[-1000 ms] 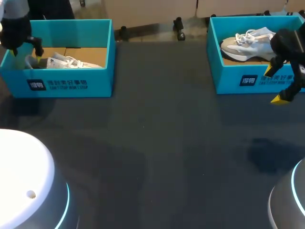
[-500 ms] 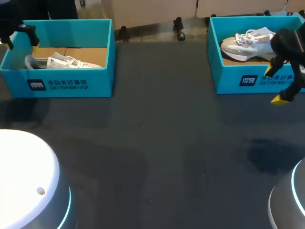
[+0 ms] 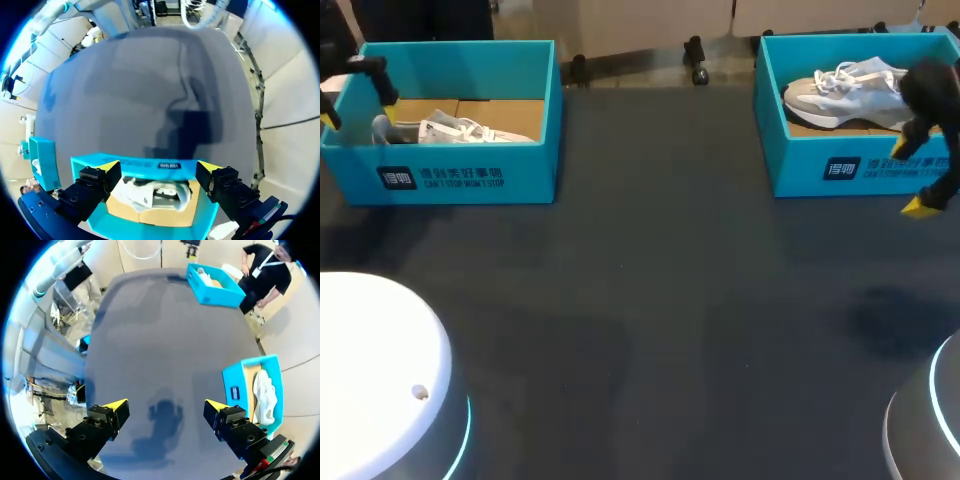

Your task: Take the shoe out of the shoebox, open the shoe tongue, remove and reinsert the insole, then place the shoe into the shoebox

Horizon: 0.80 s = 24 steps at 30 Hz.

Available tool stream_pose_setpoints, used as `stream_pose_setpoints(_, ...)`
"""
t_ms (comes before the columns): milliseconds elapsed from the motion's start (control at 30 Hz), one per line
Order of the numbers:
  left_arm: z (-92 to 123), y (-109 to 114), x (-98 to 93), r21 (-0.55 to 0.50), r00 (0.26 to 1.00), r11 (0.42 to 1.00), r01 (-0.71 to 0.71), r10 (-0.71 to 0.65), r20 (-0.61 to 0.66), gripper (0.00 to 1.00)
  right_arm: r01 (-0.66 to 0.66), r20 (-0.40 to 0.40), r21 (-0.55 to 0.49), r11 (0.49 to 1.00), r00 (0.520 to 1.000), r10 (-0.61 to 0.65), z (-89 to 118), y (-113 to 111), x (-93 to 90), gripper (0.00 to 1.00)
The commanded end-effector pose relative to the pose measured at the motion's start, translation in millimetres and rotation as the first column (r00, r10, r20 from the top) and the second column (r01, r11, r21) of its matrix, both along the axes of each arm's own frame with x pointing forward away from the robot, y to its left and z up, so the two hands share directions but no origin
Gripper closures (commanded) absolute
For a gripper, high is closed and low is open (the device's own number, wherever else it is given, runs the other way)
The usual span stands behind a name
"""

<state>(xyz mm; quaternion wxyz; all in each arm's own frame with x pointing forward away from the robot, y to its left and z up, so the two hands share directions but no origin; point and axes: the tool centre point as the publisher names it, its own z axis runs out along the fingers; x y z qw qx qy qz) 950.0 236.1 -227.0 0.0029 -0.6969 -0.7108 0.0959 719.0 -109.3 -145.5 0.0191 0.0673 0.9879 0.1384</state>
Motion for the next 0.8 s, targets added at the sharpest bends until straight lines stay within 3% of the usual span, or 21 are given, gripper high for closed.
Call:
stream_pose_setpoints(33, 8, -3, -21.2, -0.008, 1.0, 1.0, -0.022, 0.022, 0.008, 0.0, -0.009, -0.052, -0.019, 1.0, 0.999, 0.008, 7, -31, 19.8, 0.0)
stream_pose_setpoints(400, 8, -14, -61.8, 0.002, 0.994, 0.994, -0.11, 0.11, -0.007, 0.0, 0.048, -0.094, -0.103, 0.994, 0.994, -0.058, 14, -94, 50.0, 0.0)
stream_pose_setpoints(667, 1, -27, -95.4, 0.011, 0.996, 0.997, -0.077, 0.077, -0.036, 0.0, 0.221, -0.052, -0.075, 0.973, 0.973, -0.225, 20, -130, 95.3, 0.0)
stream_pose_setpoints(800, -1, -30, -101.2, 0.02, 0.996, 0.997, -0.07, 0.071, -0.057, 0.0, 0.268, -0.032, -0.086, 0.96, 0.962, -0.271, 26, -138, 122.7, 0.0)
